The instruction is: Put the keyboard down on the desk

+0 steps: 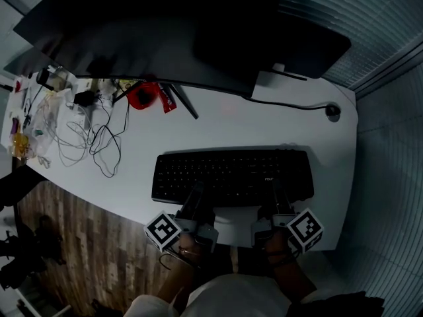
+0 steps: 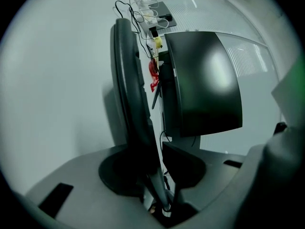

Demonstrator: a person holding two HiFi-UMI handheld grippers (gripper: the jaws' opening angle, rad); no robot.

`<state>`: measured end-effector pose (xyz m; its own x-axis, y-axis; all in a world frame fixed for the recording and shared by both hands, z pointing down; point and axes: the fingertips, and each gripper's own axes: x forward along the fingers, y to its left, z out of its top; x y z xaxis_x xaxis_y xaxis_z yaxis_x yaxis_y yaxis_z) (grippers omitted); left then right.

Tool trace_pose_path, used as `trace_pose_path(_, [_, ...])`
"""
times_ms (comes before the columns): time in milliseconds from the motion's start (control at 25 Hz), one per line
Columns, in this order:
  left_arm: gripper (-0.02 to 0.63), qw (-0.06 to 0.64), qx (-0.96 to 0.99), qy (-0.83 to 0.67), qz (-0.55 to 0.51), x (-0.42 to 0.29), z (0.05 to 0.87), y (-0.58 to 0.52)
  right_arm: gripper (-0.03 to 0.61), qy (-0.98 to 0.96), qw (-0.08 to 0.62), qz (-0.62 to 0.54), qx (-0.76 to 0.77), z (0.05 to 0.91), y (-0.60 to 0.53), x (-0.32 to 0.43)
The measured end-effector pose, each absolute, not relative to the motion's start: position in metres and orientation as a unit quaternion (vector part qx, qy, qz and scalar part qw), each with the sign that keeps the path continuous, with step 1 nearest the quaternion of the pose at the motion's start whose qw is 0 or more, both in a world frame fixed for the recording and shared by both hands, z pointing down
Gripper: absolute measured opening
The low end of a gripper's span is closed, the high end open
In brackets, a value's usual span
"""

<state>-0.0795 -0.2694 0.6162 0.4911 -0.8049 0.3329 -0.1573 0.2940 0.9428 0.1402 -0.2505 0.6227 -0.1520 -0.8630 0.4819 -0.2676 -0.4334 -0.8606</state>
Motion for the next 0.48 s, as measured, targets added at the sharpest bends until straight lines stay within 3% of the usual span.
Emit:
trace_pose_path(240, [0.166, 0.68, 0.558, -0.411, -0.239, -0.067, 0.607, -0.253, 0.103, 0.469, 0.246, -0.597, -0.603, 0.624, -0.252, 0.139])
trace_pose_path(480, [0.155, 0.701, 0.564, -0.382, -0.212, -0.041, 0.602, -0.227, 0.103, 0.472, 0.246, -0.6, -0.597, 0.622, -0.254, 0.135])
